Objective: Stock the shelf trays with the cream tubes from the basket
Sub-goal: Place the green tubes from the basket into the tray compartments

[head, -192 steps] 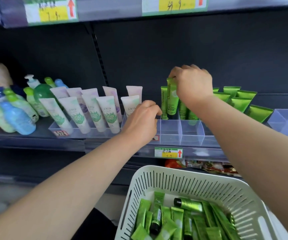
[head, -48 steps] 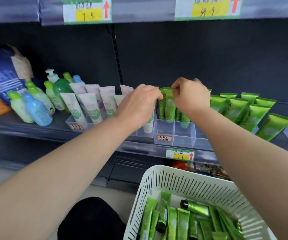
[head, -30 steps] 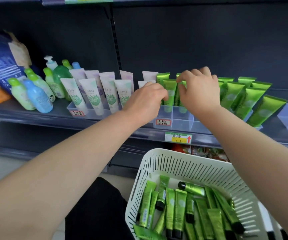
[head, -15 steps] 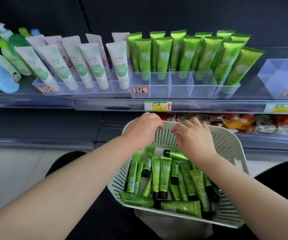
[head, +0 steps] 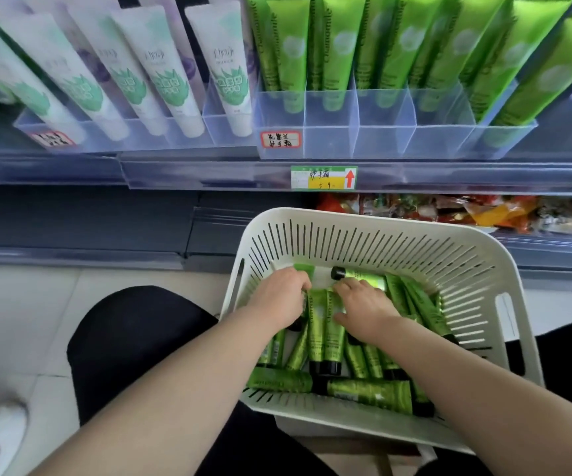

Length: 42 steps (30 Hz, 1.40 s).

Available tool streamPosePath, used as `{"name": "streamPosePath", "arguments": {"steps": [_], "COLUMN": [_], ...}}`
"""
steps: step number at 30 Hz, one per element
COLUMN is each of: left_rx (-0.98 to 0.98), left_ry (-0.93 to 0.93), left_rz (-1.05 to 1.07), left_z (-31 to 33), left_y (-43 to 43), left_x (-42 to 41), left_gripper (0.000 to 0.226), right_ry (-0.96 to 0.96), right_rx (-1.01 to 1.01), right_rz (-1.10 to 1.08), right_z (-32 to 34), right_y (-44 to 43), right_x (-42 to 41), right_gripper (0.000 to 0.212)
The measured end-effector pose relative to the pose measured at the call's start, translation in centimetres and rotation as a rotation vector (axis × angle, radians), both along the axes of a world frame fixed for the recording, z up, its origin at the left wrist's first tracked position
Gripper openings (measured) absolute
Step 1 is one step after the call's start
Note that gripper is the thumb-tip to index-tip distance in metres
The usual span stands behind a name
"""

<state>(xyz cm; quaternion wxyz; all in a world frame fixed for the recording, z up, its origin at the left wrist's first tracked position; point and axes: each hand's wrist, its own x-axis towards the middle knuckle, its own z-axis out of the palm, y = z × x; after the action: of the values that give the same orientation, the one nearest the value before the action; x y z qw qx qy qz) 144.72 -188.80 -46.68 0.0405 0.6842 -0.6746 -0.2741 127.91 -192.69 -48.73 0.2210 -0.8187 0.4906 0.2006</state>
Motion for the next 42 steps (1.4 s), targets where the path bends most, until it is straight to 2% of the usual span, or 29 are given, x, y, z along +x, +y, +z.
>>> {"name": "streamPosePath", "arguments": {"steps": [4, 7, 9, 12, 15, 19, 23, 27, 30, 33, 36, 42], "left_rx": [-0.002, 0.007, 0.024, 0.050, 0.113, 0.258, 0.337, 0.199, 0.143, 0.207, 0.223, -0.069], "left_ry": [0.022, 0.023, 0.022, -0.008, -0.114, -0.267, -0.391, -0.447, -0.343, -0.100, 0.014, 0.097], "left_rz": [0.056, 0.059, 0.040, 0.005, -0.050, -0.120, -0.148, -0.213, -0.113, 0.038, 0.053, 0.073], "left_z": [-0.2, -0.3, -0.3, -0.5, -1.0, -1.6, -2.2, -2.4, -2.2, -1.3, -0.1, 5.6], "left_y": [-0.4, -0.4, -0.4, -0.8, -1.6, -2.2, -2.6, -2.6, -2.7, -2.4, -1.3, -0.5], "left_x": [0.1, -0.1, -0.3, -0.8, -1.7, -3.5, -4.5, -4.5, -4.4, -4.4, -4.2, -3.5], "left_gripper": [0.028, 0.028, 0.028, 0.032, 0.041, 0.049, 0.067, 0.045, 0.035, 0.035, 0.029, 0.015], "right_ry": [0.044, 0.017, -0.082, -0.250, -0.364, -0.427, -0.460, -0.448, -0.423, -0.357, -0.347, -0.461], "right_rx": [0.065, 0.023, 0.046, 0.167, 0.254, 0.143, -0.030, -0.106, -0.162, -0.189, -0.220, -0.414], "right_rz": [-0.020, -0.067, -0.175, -0.408, -0.543, -0.487, -0.461, -0.406, -0.385, -0.355, -0.309, -0.236], "right_z": [-1.0, -1.1, -0.8, 0.3, 1.6, 3.3, 4.7, 5.2, 5.0, 5.1, 5.8, 9.3], "right_y": [-0.2, -0.5, -0.8, -0.9, -0.2, 0.2, -0.1, -0.2, 0.1, 0.3, 0.6, 0.6], "right_x": [0.6, 0.5, 0.0, -1.3, -2.8, -4.4, -5.4, -5.7, -5.9, -5.8, -5.8, -6.5], "right_gripper": [0.070, 0.078, 0.070, 0.046, 0.032, 0.028, 0.027, 0.022, 0.021, 0.024, 0.021, 0.015]}}
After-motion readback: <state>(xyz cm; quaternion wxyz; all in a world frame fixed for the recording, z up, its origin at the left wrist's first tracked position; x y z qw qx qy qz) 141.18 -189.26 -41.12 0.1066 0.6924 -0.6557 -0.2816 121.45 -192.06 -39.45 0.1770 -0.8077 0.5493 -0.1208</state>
